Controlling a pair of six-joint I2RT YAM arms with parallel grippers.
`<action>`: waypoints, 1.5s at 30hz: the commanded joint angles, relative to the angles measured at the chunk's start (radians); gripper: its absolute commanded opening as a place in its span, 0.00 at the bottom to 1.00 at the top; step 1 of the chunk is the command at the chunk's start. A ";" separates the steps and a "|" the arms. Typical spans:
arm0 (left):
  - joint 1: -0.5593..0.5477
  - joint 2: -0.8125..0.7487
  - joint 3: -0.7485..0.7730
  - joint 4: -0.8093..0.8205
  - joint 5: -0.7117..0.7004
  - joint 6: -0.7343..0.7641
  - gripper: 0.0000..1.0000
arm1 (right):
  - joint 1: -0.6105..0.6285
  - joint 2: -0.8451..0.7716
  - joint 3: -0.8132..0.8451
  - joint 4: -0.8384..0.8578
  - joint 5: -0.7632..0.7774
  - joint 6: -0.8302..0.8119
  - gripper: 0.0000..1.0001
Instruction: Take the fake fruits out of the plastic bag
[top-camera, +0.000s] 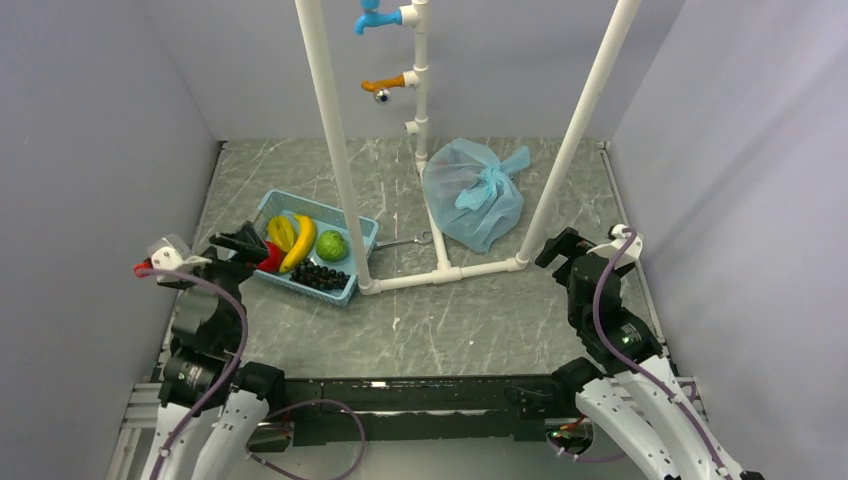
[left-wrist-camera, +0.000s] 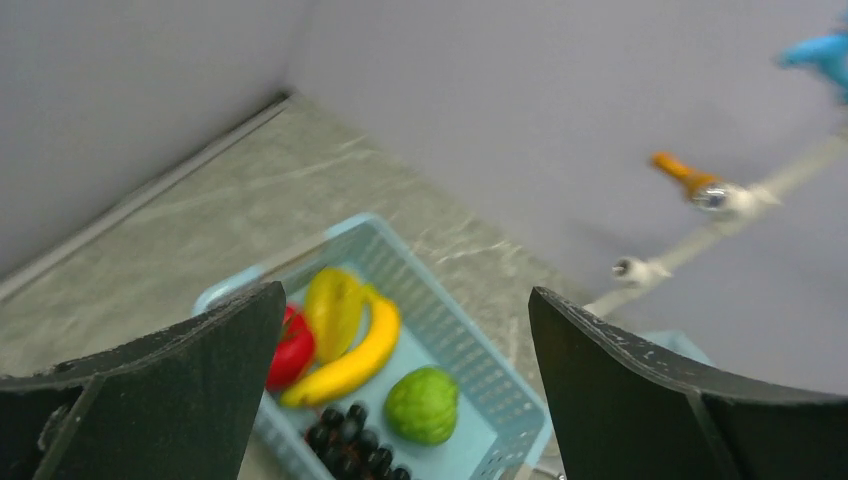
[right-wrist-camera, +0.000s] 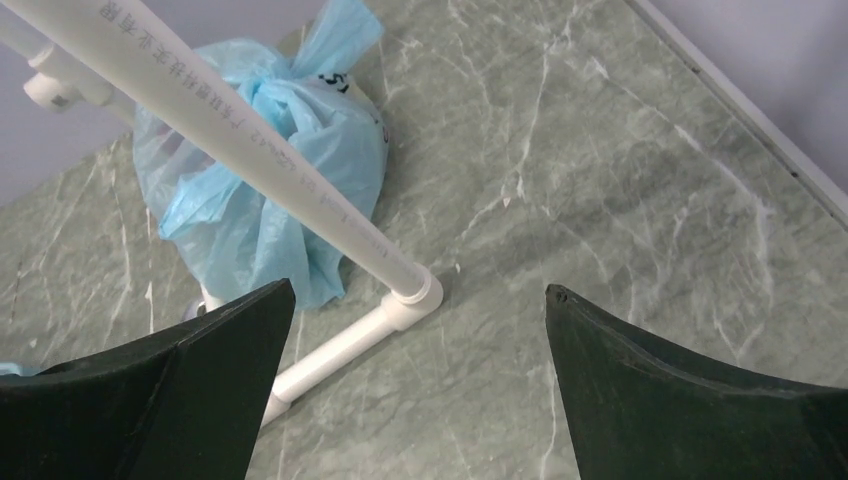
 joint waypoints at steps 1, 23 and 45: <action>-0.002 0.138 0.146 -0.419 -0.279 -0.315 0.99 | 0.002 0.055 0.136 -0.237 -0.094 0.140 1.00; 0.006 0.413 0.270 -0.152 0.171 0.252 0.99 | 0.266 0.705 0.349 0.062 -0.277 -0.149 0.89; 0.078 0.193 0.121 -0.118 0.141 0.293 0.94 | -0.055 1.397 1.020 0.086 -0.209 -0.306 0.86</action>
